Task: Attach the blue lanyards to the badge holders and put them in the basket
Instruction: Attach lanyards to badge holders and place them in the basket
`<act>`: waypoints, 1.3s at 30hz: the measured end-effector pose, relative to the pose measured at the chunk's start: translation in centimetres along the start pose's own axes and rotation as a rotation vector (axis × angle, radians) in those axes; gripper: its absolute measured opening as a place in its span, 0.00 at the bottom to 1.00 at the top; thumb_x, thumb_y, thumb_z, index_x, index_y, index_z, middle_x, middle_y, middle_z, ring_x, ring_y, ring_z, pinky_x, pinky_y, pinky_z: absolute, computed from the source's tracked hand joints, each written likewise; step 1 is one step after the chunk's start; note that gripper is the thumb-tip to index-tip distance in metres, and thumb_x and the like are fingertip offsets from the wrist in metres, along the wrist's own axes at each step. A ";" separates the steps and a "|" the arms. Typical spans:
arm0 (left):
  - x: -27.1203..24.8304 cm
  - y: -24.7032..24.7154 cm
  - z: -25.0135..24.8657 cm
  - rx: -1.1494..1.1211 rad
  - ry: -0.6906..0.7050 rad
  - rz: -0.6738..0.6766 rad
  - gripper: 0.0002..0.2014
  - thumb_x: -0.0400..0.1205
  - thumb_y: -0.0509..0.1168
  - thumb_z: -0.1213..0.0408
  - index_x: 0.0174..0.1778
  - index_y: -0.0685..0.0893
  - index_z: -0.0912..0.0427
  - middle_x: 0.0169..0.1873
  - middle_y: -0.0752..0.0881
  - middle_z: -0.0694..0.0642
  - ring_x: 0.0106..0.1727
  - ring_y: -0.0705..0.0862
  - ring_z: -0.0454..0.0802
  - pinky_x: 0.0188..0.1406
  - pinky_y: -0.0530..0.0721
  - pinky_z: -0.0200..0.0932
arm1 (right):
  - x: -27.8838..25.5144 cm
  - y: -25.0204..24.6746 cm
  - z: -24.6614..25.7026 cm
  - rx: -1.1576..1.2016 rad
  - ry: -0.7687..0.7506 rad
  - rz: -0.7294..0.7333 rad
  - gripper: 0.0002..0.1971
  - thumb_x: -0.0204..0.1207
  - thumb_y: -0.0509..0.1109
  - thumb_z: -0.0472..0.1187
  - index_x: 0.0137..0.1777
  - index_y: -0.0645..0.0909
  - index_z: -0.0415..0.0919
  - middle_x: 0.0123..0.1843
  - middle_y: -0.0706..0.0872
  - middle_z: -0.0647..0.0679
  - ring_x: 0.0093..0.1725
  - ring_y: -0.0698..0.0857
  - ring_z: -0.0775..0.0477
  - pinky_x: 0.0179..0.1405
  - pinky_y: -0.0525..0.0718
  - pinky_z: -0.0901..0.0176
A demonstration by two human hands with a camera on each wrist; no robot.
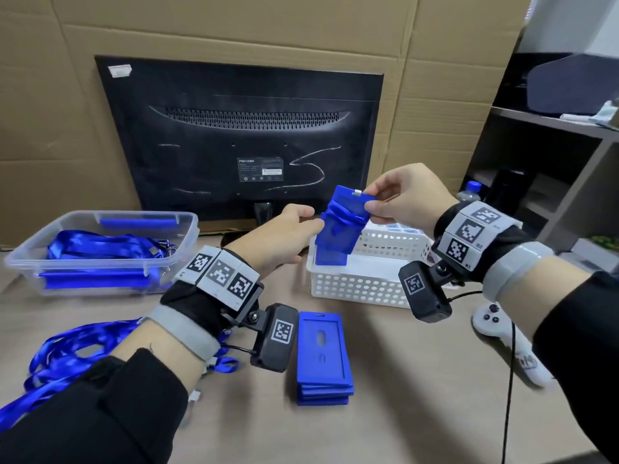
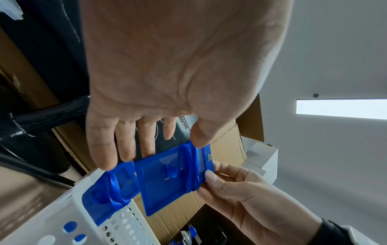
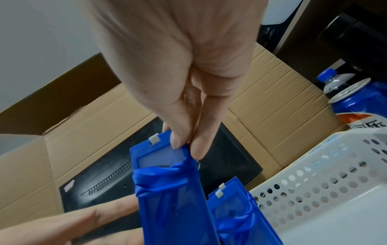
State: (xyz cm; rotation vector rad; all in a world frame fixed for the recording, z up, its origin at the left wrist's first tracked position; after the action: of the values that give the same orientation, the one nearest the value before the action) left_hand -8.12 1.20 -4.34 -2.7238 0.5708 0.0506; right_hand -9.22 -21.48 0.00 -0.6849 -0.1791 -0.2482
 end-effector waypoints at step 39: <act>5.3 0.3 3.6 -0.129 -0.032 0.050 0.27 0.93 0.51 0.39 0.84 0.75 0.46 0.79 0.80 0.48 0.80 0.75 0.44 0.82 0.76 0.59 | 4.7 6.0 -5.1 -0.154 0.140 0.105 0.07 0.71 0.87 0.33 0.42 0.91 0.41 0.38 0.95 0.46 0.35 0.93 0.51 0.33 0.91 0.63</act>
State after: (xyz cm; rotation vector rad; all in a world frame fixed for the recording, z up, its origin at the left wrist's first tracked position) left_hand -3.27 0.14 -8.38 -2.8275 0.6476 0.1477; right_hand -2.63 -21.02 -6.35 -0.8240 0.0100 -0.2100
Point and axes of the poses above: each hand's wrist, its own x-axis towards the middle knuckle, its own y-axis out of the palm, z = x × y, the point moved 1 cm from there along x, towards the middle knuckle
